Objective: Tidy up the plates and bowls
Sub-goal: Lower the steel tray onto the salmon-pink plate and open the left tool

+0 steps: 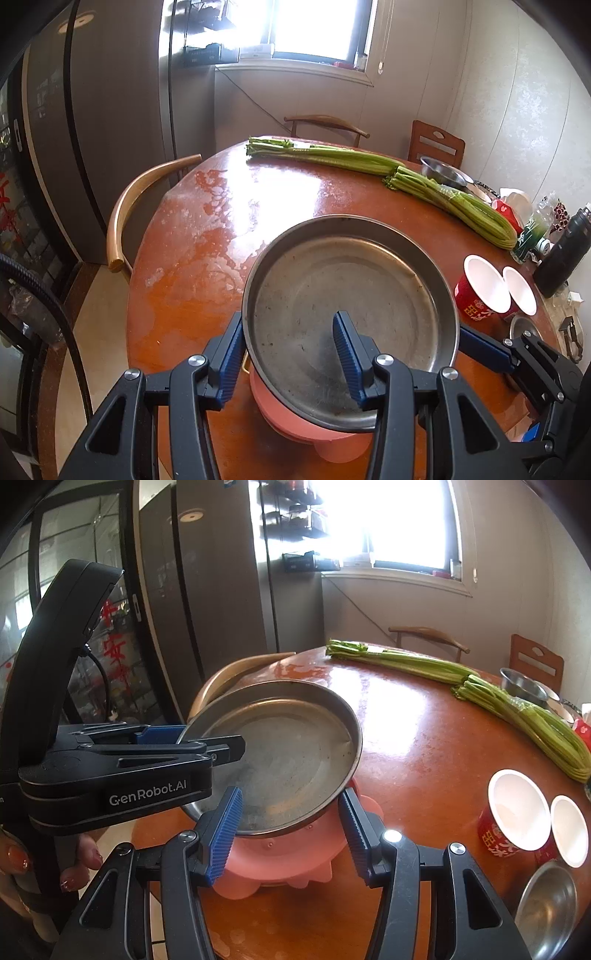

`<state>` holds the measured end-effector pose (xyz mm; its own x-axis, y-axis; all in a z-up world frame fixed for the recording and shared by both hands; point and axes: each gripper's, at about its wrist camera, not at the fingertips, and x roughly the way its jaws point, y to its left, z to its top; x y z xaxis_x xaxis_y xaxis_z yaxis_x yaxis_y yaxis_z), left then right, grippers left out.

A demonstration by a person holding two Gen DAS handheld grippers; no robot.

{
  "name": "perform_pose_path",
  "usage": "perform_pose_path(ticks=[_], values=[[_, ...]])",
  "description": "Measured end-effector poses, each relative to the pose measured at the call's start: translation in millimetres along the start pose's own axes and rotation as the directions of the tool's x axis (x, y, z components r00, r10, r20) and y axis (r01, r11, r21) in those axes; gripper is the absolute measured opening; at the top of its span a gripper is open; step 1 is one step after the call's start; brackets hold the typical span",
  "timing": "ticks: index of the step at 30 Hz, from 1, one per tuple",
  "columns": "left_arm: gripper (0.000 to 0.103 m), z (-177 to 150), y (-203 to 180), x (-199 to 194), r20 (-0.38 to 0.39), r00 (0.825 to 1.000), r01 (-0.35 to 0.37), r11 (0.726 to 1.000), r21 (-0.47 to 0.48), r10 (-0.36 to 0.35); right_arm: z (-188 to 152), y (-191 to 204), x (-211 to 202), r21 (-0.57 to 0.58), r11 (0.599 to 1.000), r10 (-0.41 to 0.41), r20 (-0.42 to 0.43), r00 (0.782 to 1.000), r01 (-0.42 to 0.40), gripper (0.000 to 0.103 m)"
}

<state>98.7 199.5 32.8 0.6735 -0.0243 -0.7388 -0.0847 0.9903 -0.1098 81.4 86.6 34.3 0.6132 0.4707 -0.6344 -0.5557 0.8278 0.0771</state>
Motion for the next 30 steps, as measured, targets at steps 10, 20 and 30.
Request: perform_pose_path(ticks=[10,20,30], values=[[0.047,-18,11,28,-0.05,0.999,-0.013,1.0,-0.022,0.012,-14,5,31,-0.034,0.999,-0.003,-0.064,0.998,0.0,0.056],[0.047,-29,10,38,-0.062,0.998,-0.029,0.999,-0.013,0.029,-24,3,52,-0.065,0.997,-0.041,-0.093,0.995,0.035,0.056],[0.047,-39,7,41,-0.065,0.997,-0.033,0.999,0.01,0.033,-29,1,63,-0.088,0.994,-0.07,-0.107,0.992,0.061,0.056]])
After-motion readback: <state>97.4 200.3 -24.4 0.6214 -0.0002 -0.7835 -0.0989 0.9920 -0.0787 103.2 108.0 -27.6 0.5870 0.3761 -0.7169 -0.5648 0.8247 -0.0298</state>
